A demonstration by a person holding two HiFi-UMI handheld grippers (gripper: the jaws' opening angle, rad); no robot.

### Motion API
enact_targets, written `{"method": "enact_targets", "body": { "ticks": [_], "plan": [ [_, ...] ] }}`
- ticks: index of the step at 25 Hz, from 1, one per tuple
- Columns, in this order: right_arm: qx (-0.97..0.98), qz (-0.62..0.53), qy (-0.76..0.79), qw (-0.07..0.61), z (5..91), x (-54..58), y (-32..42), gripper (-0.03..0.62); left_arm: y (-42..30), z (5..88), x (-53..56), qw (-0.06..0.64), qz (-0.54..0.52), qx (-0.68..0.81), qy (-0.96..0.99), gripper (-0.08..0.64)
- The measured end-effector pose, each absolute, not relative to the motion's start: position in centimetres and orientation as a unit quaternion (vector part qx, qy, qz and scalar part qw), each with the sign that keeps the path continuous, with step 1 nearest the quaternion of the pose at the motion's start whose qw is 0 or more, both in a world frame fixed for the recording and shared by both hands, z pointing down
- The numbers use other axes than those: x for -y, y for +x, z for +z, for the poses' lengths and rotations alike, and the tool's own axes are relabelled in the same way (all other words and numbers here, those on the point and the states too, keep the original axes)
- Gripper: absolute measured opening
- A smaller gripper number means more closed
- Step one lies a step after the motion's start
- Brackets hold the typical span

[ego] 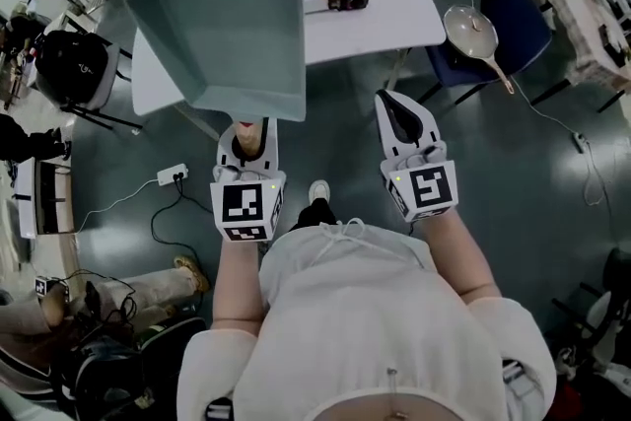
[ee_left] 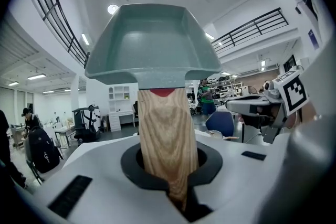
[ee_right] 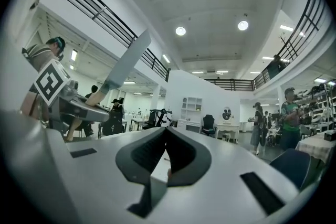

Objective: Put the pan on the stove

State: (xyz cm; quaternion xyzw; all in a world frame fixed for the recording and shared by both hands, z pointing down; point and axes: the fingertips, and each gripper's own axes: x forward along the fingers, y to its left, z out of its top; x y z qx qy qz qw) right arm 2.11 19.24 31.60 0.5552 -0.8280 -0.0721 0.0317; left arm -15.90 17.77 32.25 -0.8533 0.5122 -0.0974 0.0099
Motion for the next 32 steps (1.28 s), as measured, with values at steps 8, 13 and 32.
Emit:
{"method": "enact_targets", "body": {
  "ticks": [8,13,32],
  "plan": [
    [0.816,-0.067,0.573,0.044,32.2,-7.1,-0.4,0.003,-18.4,33.6,-5.2,-0.013,-0.108,-0.49,-0.865,0.046],
    [0.816,-0.065,0.573,0.053,33.2,-2.3,-0.6,0.003,-18.4,35.3,-0.5,-0.034,-0.123,-0.486,-0.865,0.046],
    [0.878,-0.063,0.473,0.045,34.6,19.0,4.3,0.005,-11.4,39.6,16.8,-0.061,-0.173,-0.557,-0.81,0.046]
  ]
}}
